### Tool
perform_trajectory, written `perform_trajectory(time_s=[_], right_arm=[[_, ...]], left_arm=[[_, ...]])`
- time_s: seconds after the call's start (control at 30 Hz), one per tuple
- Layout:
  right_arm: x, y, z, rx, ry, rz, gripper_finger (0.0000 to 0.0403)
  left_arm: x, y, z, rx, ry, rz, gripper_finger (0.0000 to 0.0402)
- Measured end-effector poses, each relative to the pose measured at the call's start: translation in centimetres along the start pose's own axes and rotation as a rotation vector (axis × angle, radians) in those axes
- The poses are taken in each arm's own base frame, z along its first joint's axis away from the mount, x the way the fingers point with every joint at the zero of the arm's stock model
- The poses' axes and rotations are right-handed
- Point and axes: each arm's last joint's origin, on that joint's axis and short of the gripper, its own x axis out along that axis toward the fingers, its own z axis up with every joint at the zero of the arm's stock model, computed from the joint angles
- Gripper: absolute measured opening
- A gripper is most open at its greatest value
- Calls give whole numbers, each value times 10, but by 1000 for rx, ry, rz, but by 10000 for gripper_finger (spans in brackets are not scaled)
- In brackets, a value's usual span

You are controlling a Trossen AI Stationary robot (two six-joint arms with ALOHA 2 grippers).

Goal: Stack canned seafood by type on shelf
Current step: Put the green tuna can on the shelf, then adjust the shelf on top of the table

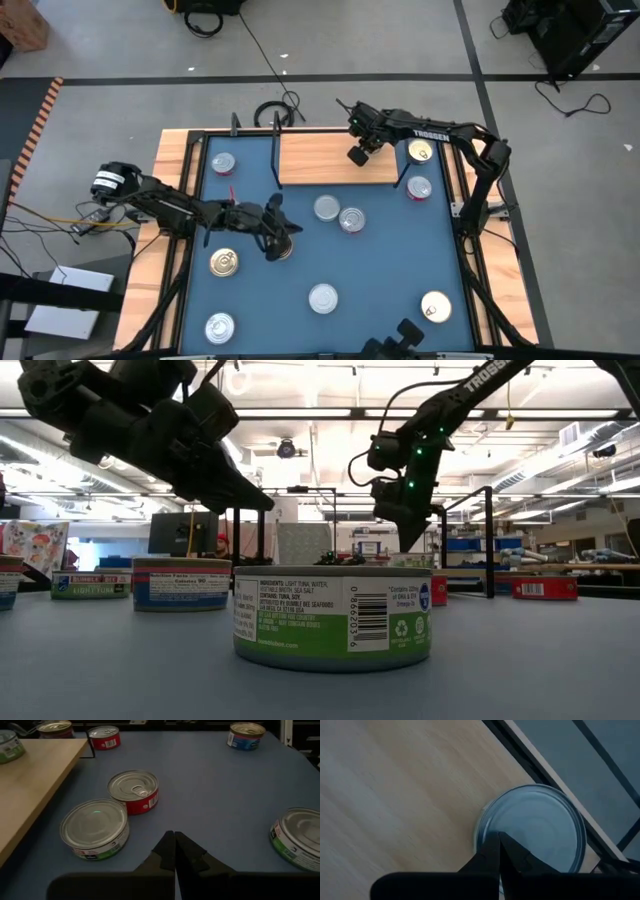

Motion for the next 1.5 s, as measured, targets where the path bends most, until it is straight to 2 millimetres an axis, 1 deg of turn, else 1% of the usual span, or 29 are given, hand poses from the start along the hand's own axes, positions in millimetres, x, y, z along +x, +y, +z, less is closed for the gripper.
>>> perform_trajectory(time_s=[0.07, 0.17, 0.3, 0.4, 0.53, 0.67, 0.77, 0.8, 0.87, 0.97, 1.03, 1.1, 1.27, 1.37, 1.5], right_arm=[[-6, 2, 2, -4, -17, 3, 4], [-22, 4, 5, -16, -52, 7, 4], [-50, 12, -2, -77, -69, -4, 4], [-75, 24, -11, -124, -91, 18, 4], [-106, 45, -28, -175, -140, 67, 4], [-128, 64, -55, -196, -131, 113, 4], [-135, 78, -80, -208, -107, 143, 5], [-134, 83, -88, -216, -98, 152, 5], [-127, 93, -104, -236, -78, 164, 4], [-109, 106, -123, -270, -66, 171, 4], [-93, 113, -130, -288, -84, 179, 5], [-77, 116, -134, -285, -101, 169, 5], [-47, 117, -127, -312, -102, 66, 5], [-31, 120, -117, -334, -115, 44, 5], [-13, 118, -103, -338, -103, 6, 5]], left_arm=[[-2, 0, 1, 0, -3, 2, 3], [-10, 1, 5, 14, 10, 2, 3], [-33, 7, 17, 32, 10, 44, 3], [-51, 13, 23, 25, 11, 82, 3], [-65, 20, 23, 16, 43, 128, 3], [-64, 24, 16, 19, 119, 187, 3], [-60, 25, 11, 23, 157, 221, 3], [-58, 25, 10, 25, 162, 223, 3], [-54, 25, 8, 26, 165, 226, 3], [-49, 25, 7, 36, 171, 227, 3], [-47, 25, 6, 36, 168, 227, 3], [-47, 25, 8, 34, 151, 223, 3], [-47, 24, 11, 29, 126, 191, 3], [-47, 24, 10, 29, 135, 188, 3], [-48, 24, 9, 29, 148, 189, 3]])
